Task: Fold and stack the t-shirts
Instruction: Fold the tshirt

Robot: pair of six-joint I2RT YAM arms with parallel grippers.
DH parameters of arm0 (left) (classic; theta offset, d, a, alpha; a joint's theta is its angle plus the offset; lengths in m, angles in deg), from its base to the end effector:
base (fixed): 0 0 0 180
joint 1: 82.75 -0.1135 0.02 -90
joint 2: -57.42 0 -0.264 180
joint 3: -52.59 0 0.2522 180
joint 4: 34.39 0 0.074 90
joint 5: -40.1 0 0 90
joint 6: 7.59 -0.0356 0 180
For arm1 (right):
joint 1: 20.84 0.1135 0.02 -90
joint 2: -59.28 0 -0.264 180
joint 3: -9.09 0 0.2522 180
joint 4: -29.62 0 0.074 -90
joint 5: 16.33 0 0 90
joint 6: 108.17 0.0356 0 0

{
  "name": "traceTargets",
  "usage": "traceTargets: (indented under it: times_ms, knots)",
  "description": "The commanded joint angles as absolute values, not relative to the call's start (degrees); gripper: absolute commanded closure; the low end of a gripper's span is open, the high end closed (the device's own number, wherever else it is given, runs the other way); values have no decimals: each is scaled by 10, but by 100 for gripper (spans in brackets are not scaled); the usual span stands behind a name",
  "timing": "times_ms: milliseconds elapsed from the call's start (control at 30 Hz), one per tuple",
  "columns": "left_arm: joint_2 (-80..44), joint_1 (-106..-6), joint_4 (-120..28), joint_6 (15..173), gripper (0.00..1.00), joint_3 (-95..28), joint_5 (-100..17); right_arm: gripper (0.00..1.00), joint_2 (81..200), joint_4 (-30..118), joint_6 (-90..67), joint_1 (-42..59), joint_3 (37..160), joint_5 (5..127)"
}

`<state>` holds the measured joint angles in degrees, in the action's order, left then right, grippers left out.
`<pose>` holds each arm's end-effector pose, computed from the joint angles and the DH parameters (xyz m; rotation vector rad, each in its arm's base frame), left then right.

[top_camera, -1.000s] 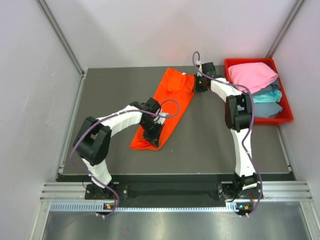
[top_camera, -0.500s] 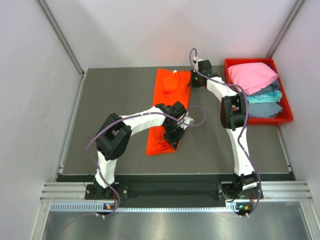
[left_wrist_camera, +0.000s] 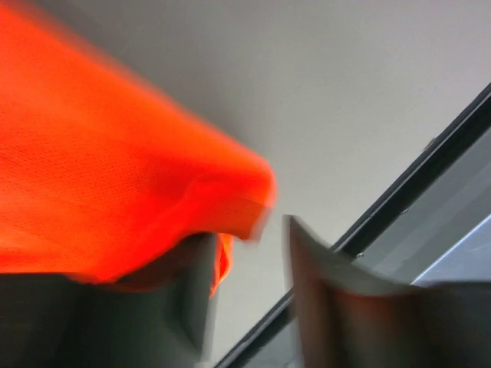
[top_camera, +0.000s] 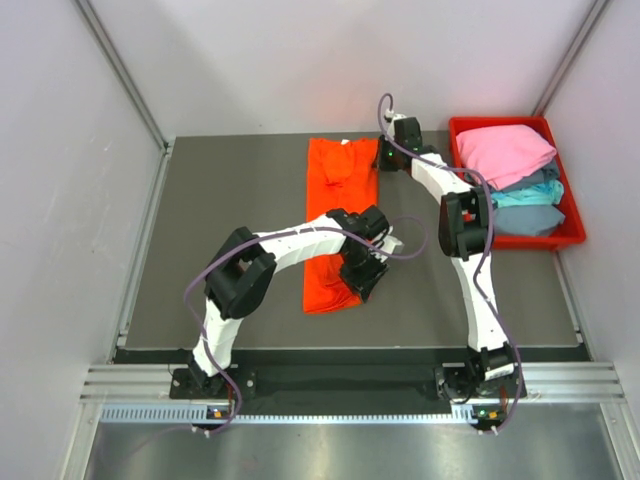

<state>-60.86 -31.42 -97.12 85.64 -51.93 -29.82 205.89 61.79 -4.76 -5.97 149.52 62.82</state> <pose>0.2498 -0.3318 0.1815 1.2914 2.7381 -0.6406 0.5556 0.1545 0.1640 -0.1331 2.2657 0.4768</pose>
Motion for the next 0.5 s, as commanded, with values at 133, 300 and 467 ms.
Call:
traceTargets:
  times_ms: [133, 300, 467]
  knots:
    - [-526, -312, -994, 829, 41, -506, -314, 51, 1930, 611, -58, -73, 1405, 625]
    - [-451, -312, -1004, 815, 39, -503, -360, 49, 1785, 624, -61, -90, 1266, 633]
    - [-367, -330, -1005, 816, 37, -467, -410, 51, 1664, 679, -62, -97, 1152, 566]
